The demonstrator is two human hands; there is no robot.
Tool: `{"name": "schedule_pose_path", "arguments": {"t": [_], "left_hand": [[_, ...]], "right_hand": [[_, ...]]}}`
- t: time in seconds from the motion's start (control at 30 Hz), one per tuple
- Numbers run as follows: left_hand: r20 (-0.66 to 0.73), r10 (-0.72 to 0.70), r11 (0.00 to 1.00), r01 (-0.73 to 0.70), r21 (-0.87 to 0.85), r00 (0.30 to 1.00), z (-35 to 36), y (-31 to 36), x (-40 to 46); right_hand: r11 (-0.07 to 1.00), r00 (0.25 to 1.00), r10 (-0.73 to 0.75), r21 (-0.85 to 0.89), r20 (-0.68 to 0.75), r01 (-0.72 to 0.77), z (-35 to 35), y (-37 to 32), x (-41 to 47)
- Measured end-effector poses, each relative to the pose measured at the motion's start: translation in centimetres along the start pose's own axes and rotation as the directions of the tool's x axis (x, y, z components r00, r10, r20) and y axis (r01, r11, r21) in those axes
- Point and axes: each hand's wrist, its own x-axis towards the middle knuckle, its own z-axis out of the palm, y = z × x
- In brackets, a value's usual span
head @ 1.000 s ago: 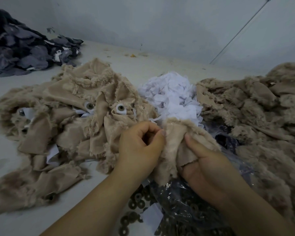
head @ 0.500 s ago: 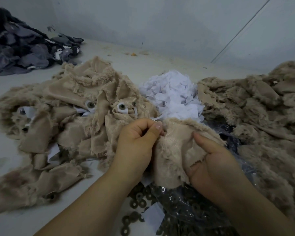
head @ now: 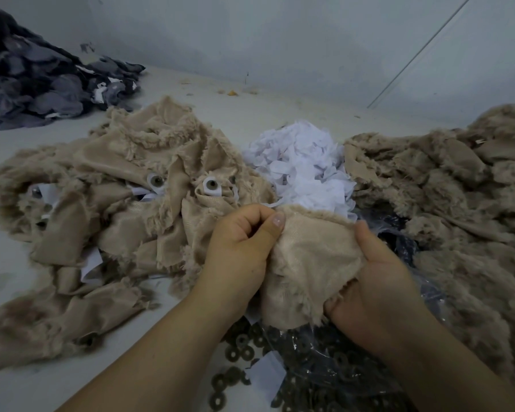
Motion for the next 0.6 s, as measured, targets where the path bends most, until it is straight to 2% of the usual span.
{"name": "schedule_pose_path", "arguments": {"t": [0.1, 0.17, 0.23, 0.3, 0.43, 0.5, 0.6], "left_hand": [[0.027, -0.072, 0.997, 0.073, -0.03, 0.997, -0.1, 0.2, 0.1], [0.138, -0.073, 0.995, 0.081, -0.051, 0.988, 0.0, 0.3, 0.1], [0.221, -0.032, 0.998, 0.043, -0.043, 0.975, 0.2, 0.3, -0.1], [0.21, 0.03, 0.999, -0.023, -0.039, 0.977, 0.2, 0.1, -0.3], [0.152, 0.101, 0.99, -0.084, -0.111, 0.983, 0.0, 0.3, -0.2], [0.18, 0.11, 0.993, -0.1, -0.06, 0.978, -0.1, 0.3, -0.1], [0.196, 0.088, 0.993, -0.101, 0.06, 0.977, 0.1, 0.0, -0.1]], "right_hand": [[0.999, 0.999, 0.043, 0.002, 0.02, -0.043, 0.0, -0.3, 0.1], [0.995, 0.995, 0.067, 0.07, 0.068, -0.072, -0.1, -0.5, 0.1], [0.981, 0.996, 0.014, 0.191, 0.088, -0.031, -0.2, -0.8, 0.3], [0.97, 0.987, -0.068, 0.243, 0.148, 0.031, -0.3, -0.9, 0.2], [0.979, 0.929, -0.184, 0.147, 0.321, 0.143, 0.4, -0.5, -0.2], [0.979, 0.914, -0.202, 0.098, 0.352, 0.178, 0.6, -0.1, -0.3], [0.968, 0.954, -0.203, -0.103, 0.219, 0.23, 0.5, 0.6, 0.0]]}}
